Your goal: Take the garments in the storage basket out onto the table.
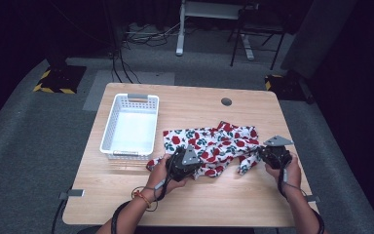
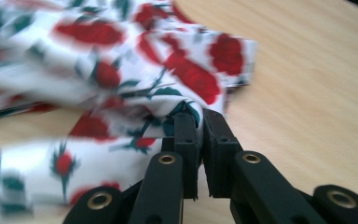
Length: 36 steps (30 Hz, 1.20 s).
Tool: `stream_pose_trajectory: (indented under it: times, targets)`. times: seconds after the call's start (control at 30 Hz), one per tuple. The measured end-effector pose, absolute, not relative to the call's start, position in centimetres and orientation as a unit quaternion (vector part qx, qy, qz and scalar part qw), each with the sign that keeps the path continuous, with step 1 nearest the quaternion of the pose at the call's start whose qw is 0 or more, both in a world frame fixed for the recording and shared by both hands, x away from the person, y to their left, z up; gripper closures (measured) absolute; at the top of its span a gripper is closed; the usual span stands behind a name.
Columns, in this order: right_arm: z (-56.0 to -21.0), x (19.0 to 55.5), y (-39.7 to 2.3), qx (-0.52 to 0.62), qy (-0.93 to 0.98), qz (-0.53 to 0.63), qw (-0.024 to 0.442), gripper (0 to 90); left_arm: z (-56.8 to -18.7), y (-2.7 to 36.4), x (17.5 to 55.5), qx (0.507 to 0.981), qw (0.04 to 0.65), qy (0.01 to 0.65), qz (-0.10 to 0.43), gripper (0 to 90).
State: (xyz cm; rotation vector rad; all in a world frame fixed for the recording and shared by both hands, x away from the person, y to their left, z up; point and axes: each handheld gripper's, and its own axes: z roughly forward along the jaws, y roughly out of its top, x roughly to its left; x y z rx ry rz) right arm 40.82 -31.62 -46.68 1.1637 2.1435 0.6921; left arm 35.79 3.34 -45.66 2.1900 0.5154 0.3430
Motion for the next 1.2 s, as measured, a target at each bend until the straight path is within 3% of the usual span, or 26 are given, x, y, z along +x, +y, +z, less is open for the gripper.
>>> stream_pose_trajectory:
  times: [0.2, 0.27, 0.3, 0.37, 0.43, 0.5, 0.63, 0.9, 1.2]
  targets:
    - [-46.1, 42.8, -32.9, 0.439, 0.809, 0.240, 0.308, 84.5, -44.8, 4.0, 34.7, 0.874, 0.446, 0.176, 0.081, 86.8]
    - [-46.0, 43.2, -32.7, 0.433, 0.816, 0.233, 0.304, 79.0, -44.8, 3.6, 34.2, 0.882, 0.439, 0.157, 0.073, 86.3]
    - [-46.0, 43.2, -32.4, 0.427, 0.820, 0.227, 0.305, 71.6, -44.9, 3.3, 33.9, 0.884, 0.435, 0.151, 0.077, 84.6]
    - [-46.1, 43.2, -32.2, 0.427, 0.821, 0.225, 0.304, 57.8, -45.2, 2.8, 33.4, 0.888, 0.432, 0.141, 0.072, 75.5]
    - [-46.1, 43.0, -32.1, 0.429, 0.821, 0.234, 0.295, 54.2, -45.3, 2.1, 32.9, 0.895, 0.415, 0.134, 0.089, 69.7]
    - [-46.3, 42.5, -32.2, 0.431, 0.821, 0.241, 0.286, 50.3, -45.3, 1.7, 32.6, 0.897, 0.411, 0.132, 0.099, 56.2]
    - [-46.5, 40.9, -32.3, 0.423, 0.826, 0.258, 0.269, 45.7, -44.9, 1.2, 33.4, 0.887, 0.423, 0.142, 0.118, 49.9]
    - [-47.7, 38.3, -31.5, 0.406, 0.842, 0.237, 0.265, 38.1, -46.5, -2.1, 39.1, 0.886, 0.378, 0.203, 0.176, 53.1]
    - [-48.9, 39.3, -33.2, 0.430, 0.842, 0.212, 0.248, 37.7, -49.3, -3.5, 42.0, 0.900, 0.312, 0.231, 0.199, 54.9]
